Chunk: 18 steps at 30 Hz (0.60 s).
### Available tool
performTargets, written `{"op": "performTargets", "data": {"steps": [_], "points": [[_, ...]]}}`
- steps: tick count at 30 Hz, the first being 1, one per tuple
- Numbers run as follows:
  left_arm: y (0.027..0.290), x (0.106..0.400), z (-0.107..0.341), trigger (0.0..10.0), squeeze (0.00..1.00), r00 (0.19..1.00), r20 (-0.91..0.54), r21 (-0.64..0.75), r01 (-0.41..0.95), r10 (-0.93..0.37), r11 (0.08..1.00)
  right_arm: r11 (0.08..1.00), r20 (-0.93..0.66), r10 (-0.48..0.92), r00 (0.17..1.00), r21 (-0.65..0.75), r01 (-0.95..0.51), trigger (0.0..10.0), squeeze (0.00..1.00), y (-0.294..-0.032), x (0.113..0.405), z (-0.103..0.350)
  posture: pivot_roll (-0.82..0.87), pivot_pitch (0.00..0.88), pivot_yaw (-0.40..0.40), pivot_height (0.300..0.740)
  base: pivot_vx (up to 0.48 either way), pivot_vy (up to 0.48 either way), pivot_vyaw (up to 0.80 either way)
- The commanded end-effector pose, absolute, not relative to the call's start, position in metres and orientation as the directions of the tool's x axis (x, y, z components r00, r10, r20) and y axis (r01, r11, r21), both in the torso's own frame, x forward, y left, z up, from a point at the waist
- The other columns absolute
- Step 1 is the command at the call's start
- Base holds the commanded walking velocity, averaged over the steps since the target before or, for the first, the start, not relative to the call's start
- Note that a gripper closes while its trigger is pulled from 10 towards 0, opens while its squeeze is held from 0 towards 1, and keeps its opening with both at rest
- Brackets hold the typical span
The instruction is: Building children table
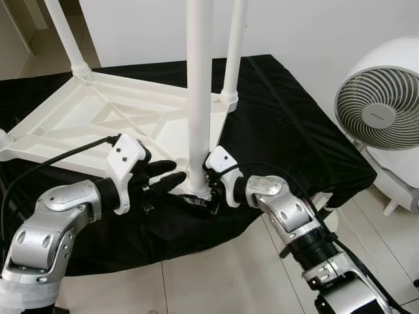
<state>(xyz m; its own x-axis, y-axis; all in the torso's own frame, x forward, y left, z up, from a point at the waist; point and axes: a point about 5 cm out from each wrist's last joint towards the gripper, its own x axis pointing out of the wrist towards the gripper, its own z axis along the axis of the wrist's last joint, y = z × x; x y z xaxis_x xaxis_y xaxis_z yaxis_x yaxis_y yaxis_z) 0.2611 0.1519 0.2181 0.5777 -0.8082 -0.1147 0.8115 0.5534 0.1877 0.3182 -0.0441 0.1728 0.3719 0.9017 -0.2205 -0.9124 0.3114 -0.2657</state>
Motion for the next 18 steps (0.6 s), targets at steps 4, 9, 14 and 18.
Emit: {"op": "performTargets", "data": {"steps": [4, 9, 14, 18], "points": [[0.153, 0.262, 0.219, 10.0, 0.00, 0.620, -0.104, 0.192, 0.780, -0.778, 0.596, 0.276, -0.192, 0.924, 0.330, -0.262, -0.925, 0.0, 0.00, -0.038, 0.315, 0.175, -0.03, 0.126, 0.033, 0.740, 0.000, 0.000, 0.00], [0.153, 0.261, 0.219, 10.0, 0.00, 0.617, -0.105, 0.188, 0.782, -0.780, 0.594, 0.392, -0.201, 0.875, 0.441, -0.242, -0.888, 0.0, 0.00, -0.045, 0.317, 0.167, -0.03, 0.129, 0.031, 0.740, 0.000, 0.000, 0.00], [0.152, 0.261, 0.219, 10.0, 0.00, 0.616, -0.106, 0.185, 0.783, -0.780, 0.593, 0.537, -0.218, 0.786, 0.579, -0.225, -0.813, 0.0, 0.00, -0.053, 0.322, 0.159, -0.03, 0.131, 0.031, 0.740, 0.000, 0.000, 0.00], [0.152, 0.260, 0.218, 10.0, 0.00, 0.614, -0.107, 0.182, 0.785, -0.782, 0.591, 0.712, -0.228, 0.638, 0.736, -0.190, -0.676, 0.0, 0.00, -0.059, 0.328, 0.154, -0.04, 0.134, 0.032, 0.740, 0.000, 0.000, 0.00]]}}
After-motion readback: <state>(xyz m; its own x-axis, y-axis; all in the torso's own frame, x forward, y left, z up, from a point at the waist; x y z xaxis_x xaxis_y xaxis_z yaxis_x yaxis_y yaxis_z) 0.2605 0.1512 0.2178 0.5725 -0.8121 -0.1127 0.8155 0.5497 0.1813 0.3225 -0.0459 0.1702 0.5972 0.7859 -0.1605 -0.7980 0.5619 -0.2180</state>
